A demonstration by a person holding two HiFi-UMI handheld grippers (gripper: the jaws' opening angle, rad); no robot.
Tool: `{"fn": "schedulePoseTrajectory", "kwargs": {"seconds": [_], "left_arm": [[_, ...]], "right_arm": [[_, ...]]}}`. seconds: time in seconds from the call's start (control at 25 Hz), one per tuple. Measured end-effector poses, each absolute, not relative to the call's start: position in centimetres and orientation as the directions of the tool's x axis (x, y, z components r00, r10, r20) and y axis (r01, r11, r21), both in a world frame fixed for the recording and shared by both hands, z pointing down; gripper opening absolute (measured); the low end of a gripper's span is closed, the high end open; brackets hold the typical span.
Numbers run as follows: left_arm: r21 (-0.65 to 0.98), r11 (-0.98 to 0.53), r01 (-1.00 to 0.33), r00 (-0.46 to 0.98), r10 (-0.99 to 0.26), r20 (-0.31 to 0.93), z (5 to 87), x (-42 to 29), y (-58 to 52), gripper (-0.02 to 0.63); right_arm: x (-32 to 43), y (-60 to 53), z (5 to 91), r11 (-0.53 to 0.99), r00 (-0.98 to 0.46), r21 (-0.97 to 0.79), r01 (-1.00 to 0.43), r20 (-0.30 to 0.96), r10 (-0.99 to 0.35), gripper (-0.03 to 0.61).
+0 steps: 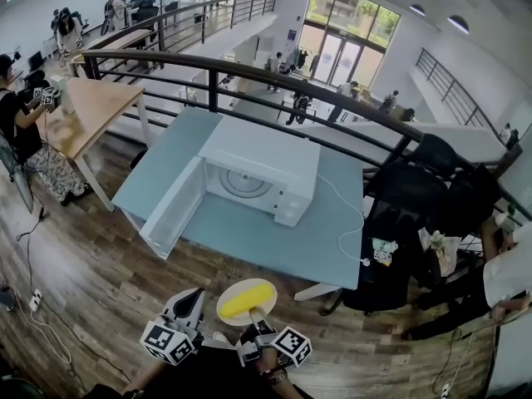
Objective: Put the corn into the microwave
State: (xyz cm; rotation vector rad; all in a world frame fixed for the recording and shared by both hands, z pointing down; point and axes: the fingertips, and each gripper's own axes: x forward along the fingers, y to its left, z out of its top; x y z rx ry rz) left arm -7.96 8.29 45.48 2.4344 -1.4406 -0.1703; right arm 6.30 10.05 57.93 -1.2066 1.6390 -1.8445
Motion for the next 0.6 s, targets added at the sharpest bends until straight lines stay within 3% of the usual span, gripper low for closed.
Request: {"fn": "schedulePoseTrajectory", "kwargs": {"seconds": [0.6], "left_arm": [[0.308,-0.427,-0.85,0.46,-0.887,0.042,44.9,-9.6,5.9,0.003]], "right_arm": [[4.2,7.5,58.5,-0.245,-0.581,-0.941,-0.234,0.337,-0.741,0.031]]}}
